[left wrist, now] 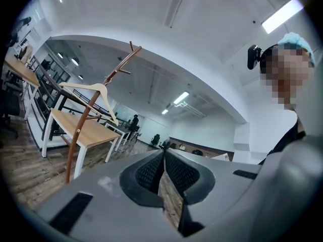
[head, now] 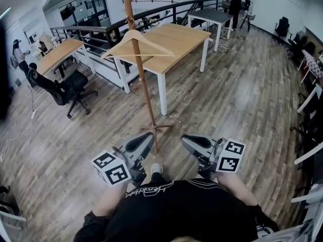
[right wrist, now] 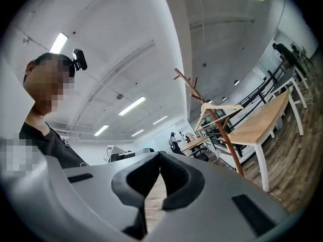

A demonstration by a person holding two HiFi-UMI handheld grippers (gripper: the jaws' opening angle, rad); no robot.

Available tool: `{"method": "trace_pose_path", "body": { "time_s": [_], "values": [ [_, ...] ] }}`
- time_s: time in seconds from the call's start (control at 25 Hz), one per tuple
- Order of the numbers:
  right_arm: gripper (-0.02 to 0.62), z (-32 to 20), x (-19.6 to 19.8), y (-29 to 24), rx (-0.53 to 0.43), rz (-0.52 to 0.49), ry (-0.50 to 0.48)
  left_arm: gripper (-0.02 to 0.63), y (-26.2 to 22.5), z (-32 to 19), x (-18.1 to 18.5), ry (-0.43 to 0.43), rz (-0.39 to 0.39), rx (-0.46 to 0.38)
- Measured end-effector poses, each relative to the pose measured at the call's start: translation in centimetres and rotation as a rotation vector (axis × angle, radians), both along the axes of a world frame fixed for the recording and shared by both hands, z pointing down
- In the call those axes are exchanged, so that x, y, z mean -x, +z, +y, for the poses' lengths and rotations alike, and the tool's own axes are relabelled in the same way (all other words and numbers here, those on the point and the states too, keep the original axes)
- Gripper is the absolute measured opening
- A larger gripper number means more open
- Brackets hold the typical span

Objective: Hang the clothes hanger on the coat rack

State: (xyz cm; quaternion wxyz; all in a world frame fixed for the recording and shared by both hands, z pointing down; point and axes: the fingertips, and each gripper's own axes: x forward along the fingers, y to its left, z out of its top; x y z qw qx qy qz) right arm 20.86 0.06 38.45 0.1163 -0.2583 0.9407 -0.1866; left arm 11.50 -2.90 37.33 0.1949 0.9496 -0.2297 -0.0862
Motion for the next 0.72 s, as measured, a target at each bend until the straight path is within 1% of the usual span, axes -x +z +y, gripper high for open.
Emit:
{"method": "trace_pose_path", "body": {
  "time_s": [0.08, 0.28, 0.48, 0.72],
  "values": [
    [0.040, 0.3, -0.3, 0.5, 0.004, 0.013, 0.012, 0.017, 0.2, 0.3, -0.1, -0.001, 0.000, 0.004],
    [0.040, 0.7, -1.1, 1.2, 0.025, 0.007, 0.031, 0.017, 1.0, 0.8, -0.3, 0.006, -0.005, 0.019],
    [0.040, 1.2, -1.4, 1.8, 0.034, 0.016, 0.035, 0.017, 1.6, 1.1, -0.4, 0.010, 0.001, 0.032],
    [0.040, 1.1, -1.7, 2.7, 0.052, 0.029, 0.041, 0.017, 2.7, 0.6, -0.7, 0.007, 0.000, 0.074]
  ]
}}
